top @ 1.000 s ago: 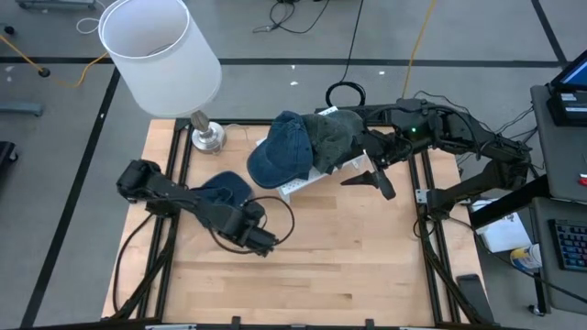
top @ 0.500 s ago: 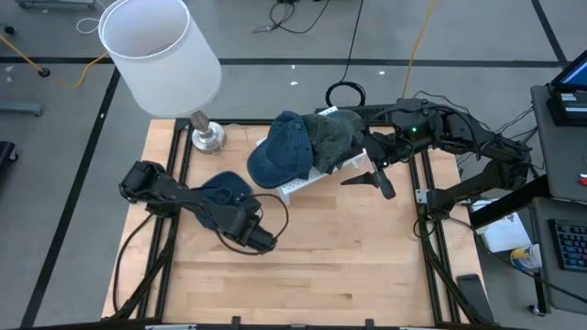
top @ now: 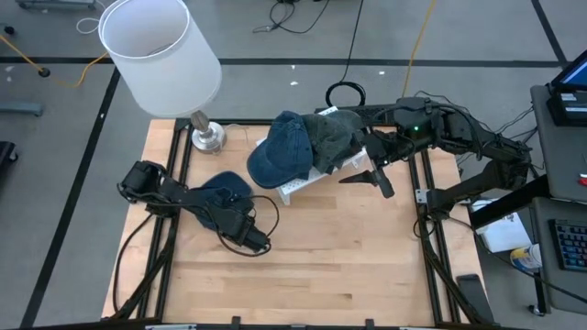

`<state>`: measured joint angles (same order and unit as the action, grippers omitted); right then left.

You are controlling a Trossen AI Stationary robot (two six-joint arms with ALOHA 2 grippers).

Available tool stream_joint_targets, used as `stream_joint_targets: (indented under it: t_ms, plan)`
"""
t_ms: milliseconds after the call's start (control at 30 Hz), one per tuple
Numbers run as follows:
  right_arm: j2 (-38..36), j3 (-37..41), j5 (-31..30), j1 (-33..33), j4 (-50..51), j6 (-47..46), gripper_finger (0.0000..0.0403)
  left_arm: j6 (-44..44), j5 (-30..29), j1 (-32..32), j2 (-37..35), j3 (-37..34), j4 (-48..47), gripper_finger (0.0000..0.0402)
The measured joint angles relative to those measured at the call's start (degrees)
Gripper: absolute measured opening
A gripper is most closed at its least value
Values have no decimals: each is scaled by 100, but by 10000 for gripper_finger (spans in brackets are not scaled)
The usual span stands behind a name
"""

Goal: Pick & Place hat
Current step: Stack the blue cap on top of the other blue caps on the shelf

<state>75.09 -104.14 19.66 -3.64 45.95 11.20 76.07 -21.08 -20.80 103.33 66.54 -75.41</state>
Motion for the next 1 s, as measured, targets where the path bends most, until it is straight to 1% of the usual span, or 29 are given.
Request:
stream_joint_targets:
  t_ms: [200,333,433,600,633,833,1000]
  plan:
    - [0,0,-4,0,-333,-192,226,-134,116,24,0,-439,519,152]
    - [0,0,-4,0,-537,-194,223,-94,151,22,0,-500,532,144]
    - [0,0,-4,0,-644,-194,218,-216,197,22,0,-500,539,111]
    - [0,0,-4,0,-770,-197,208,-437,413,22,0,-500,548,22]
    - [0,0,-4,0,-775,-217,206,-443,443,20,0,-500,555,14]
    - [0,0,-4,0,-750,-363,203,-361,933,-82,-127,-417,575,10]
    - [0,0,-5,0,-736,-311,201,-348,1258,-301,-479,-65,621,9]
